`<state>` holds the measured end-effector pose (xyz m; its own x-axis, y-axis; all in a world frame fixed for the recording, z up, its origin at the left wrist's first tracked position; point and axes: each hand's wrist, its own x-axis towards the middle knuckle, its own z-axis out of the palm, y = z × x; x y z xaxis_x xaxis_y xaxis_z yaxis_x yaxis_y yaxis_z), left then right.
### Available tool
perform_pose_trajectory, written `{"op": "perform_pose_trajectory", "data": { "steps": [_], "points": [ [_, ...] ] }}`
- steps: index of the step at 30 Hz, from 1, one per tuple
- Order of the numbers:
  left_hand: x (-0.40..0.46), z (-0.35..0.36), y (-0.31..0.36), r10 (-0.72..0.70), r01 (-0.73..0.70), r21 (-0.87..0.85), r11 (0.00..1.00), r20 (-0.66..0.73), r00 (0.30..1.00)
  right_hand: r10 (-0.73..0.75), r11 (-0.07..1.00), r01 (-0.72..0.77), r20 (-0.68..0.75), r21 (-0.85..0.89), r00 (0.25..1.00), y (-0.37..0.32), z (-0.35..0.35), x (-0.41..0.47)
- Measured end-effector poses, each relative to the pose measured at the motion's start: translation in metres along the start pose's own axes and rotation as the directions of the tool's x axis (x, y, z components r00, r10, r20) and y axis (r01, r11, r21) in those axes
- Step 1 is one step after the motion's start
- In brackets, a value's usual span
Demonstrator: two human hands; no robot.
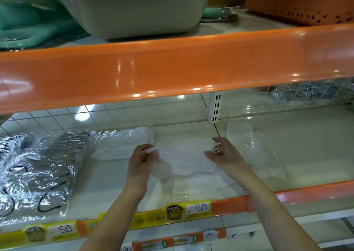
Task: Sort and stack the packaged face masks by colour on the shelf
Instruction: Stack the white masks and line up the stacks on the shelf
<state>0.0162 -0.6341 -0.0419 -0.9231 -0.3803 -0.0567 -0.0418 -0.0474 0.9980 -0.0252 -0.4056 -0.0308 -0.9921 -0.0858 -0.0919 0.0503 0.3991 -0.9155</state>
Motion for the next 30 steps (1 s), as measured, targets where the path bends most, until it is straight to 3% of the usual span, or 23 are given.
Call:
{"op": "perform_pose_trajectory", "data": {
  "steps": [5, 8, 10, 12, 14, 17, 20, 22, 24, 27, 30],
  "points": [
    [0.009, -0.013, -0.009, 0.048, -0.025, 0.184, 0.983, -0.121, 0.991, 0.130, 0.895, -0.126, 0.020, 0.427, 0.991, -0.017, 0.013, -0.004],
    [0.010, -0.025, -0.016, 0.050, -0.007, 0.292, 0.957, -0.139, 0.989, 0.144, 0.824, -0.148, 0.052, 0.547, 0.988, -0.027, 0.024, -0.005],
    [0.006, -0.032, -0.019, 0.169, -0.084, 0.490, 0.868, -0.132, 0.977, 0.146, 0.808, -0.125, 0.010, 0.576, 0.989, -0.037, 0.032, -0.007],
    [-0.001, -0.036, -0.018, 0.321, -0.221, 0.650, 0.727, -0.038, 0.946, 0.131, 0.786, -0.087, -0.027, 0.613, 0.991, -0.051, 0.042, -0.009],
    [-0.009, -0.041, -0.014, 0.363, -0.361, 0.674, 0.645, 0.146, 0.920, 0.103, 0.769, -0.058, -0.033, 0.636, 0.994, -0.067, 0.053, -0.011],
    [-0.022, -0.041, -0.001, 0.204, -0.450, 0.570, 0.687, 0.443, 0.873, 0.088, 0.726, -0.071, 0.009, 0.684, 0.996, -0.089, 0.073, -0.017],
    [-0.023, -0.044, 0.005, 0.229, -0.468, 0.575, 0.671, 0.440, 0.868, 0.015, 0.671, -0.046, 0.049, 0.740, 0.999, -0.107, 0.089, -0.023],
    [-0.022, -0.050, 0.011, 0.233, -0.385, 0.528, 0.757, 0.332, 0.914, -0.074, 0.800, 0.047, 0.021, 0.599, 0.997, -0.116, 0.095, -0.024],
    [-0.012, -0.061, 0.014, 0.201, -0.322, 0.529, 0.785, 0.274, 0.940, -0.215, 0.929, 0.215, -0.033, 0.300, 0.976, -0.120, 0.098, -0.022],
    [0.004, -0.076, 0.030, 0.178, -0.328, 0.528, 0.783, 0.315, 0.932, -0.326, 0.945, 0.323, -0.061, -0.047, 0.944, -0.112, 0.097, -0.012],
    [0.019, -0.089, 0.048, 0.092, -0.334, 0.564, 0.755, 0.413, 0.906, -0.277, 0.948, 0.277, 0.028, -0.156, 0.961, -0.104, 0.095, -0.003]
  ]
}}
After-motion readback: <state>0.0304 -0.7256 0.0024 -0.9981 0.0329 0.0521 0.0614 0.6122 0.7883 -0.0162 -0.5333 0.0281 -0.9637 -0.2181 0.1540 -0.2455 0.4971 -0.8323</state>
